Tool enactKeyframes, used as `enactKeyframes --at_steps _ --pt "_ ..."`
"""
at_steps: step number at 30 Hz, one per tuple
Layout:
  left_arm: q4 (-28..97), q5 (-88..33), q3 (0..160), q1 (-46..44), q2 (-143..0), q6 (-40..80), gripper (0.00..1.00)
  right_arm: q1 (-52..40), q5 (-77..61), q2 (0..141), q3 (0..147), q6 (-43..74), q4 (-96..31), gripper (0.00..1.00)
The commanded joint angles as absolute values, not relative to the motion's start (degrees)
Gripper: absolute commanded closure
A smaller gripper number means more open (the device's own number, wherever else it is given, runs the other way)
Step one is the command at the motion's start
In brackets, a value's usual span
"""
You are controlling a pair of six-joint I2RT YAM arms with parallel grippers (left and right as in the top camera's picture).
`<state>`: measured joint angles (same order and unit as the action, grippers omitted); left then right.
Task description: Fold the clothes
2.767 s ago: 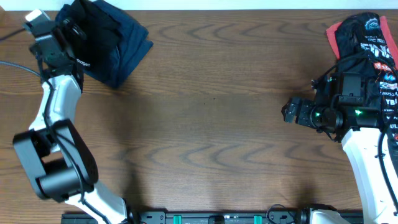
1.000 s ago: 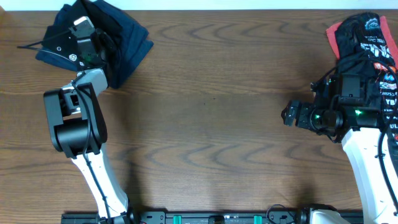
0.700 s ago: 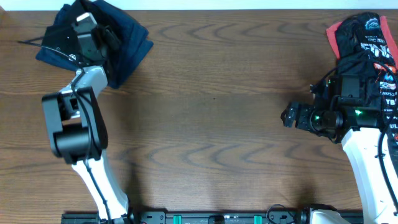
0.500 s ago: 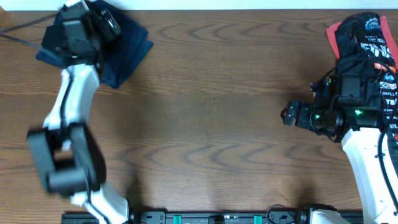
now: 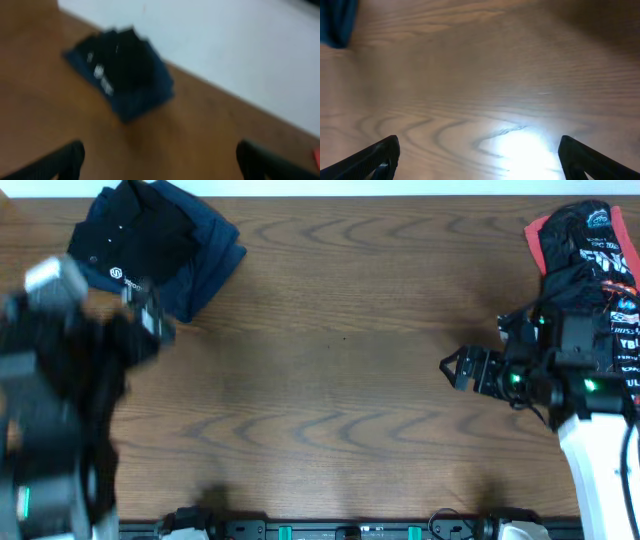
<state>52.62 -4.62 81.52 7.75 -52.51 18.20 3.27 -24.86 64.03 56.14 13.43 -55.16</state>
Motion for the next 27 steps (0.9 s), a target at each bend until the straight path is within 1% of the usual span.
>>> enactKeyframes --at_steps 1,6,11,17,22,27 --pt "58.94 -6.98 79.48 7.77 -45.23 18.5 0.02 3.68 -27.46 57.52 56.93 13.61 -57.34 0.01" --pt "66.39 -7.11 74.76 7.77 -33.85 18.5 0.02 3.68 -27.49 48.49 56.93 13.21 -62.19 0.01" --pt "67.4 -7.18 68.64 7.77 -24.32 17.69 0.02 3.68 -27.7 39.64 56.9 13.23 -66.13 0.01" --pt "69.63 -10.81 59.59 7.77 -12.84 17.69 0.02 3.68 -26.3 27.92 56.75 13.21 -70.63 0.01" --pt "67.59 -10.94 52.95 7.79 -5.52 17.74 0.02 3.68 -20.23 18.85 56.07 13.26 -69.76 0.01" --pt "66.76 -10.96 49.71 7.79 -4.8 19.55 0.02 3.68 -13.52 16.23 56.07 13.23 -66.15 0.01"
